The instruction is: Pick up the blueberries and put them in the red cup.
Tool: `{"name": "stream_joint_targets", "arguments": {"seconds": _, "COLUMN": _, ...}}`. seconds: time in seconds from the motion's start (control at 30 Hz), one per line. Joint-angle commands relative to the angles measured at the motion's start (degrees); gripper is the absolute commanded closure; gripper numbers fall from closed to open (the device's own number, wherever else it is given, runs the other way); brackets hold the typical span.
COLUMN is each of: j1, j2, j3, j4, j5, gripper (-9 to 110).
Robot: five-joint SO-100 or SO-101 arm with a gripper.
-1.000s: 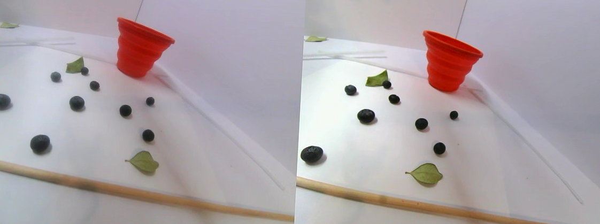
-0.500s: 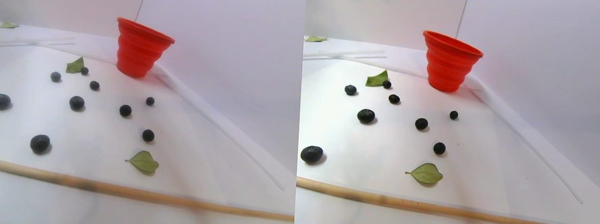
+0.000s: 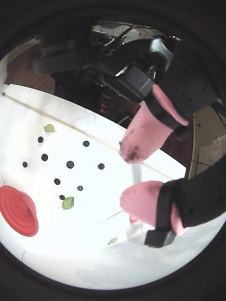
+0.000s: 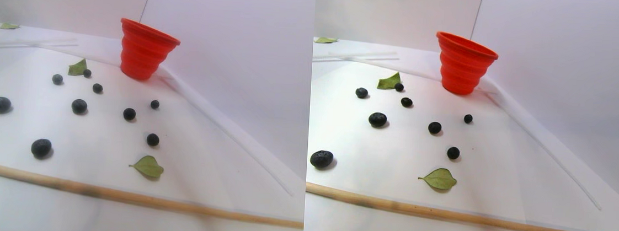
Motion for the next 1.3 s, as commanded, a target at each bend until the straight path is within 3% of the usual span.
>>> {"name": "stream_joint_targets", "arguments": {"seconds": 0.0, "j1": -1.2, "j2": -4.9, "j3": -3.3, "j4": -3.9, "j5": -3.9, "gripper": 91}}
{"name": "stream_joint_targets", "arguments": {"seconds": 0.53, "j1": -3.3, "j2": -10.7, "j3": 5.5, "j4": -4.7, "j5": -29.3, "gripper": 90}}
{"name": "stream_joint_targets", "arguments": {"seconds": 1.27, "j1": -8.4, "j2": -18.6, "j3": 20.8, "j4": -18.2, "j5": -48.8, "gripper": 89}}
